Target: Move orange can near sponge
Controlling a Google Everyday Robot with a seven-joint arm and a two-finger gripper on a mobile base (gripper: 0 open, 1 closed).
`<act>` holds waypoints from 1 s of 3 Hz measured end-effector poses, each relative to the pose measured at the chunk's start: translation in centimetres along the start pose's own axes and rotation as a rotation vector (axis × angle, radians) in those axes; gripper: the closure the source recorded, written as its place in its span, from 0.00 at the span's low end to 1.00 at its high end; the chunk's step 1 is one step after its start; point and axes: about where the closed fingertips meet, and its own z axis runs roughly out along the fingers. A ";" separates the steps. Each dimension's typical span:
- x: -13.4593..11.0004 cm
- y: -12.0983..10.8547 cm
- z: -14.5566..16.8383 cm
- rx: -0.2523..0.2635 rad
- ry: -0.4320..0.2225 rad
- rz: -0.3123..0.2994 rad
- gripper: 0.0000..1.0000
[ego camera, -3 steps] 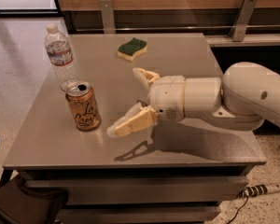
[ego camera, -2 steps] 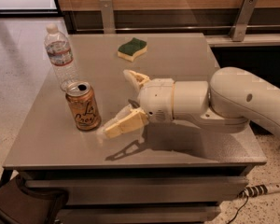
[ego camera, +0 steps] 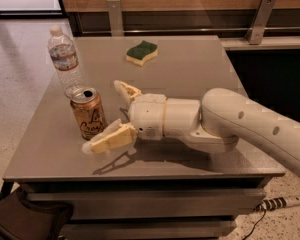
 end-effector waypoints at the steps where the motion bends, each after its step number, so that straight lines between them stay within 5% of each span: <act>1: 0.0 0.9 2.6 -0.032 -0.061 0.005 0.00; 2: 0.1 1.3 4.0 -0.052 -0.084 0.005 0.00; 3: 0.0 1.5 4.2 -0.056 -0.085 0.004 0.15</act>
Offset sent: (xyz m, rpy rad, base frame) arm -0.0036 0.0548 -0.0090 0.1084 -0.0074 0.0711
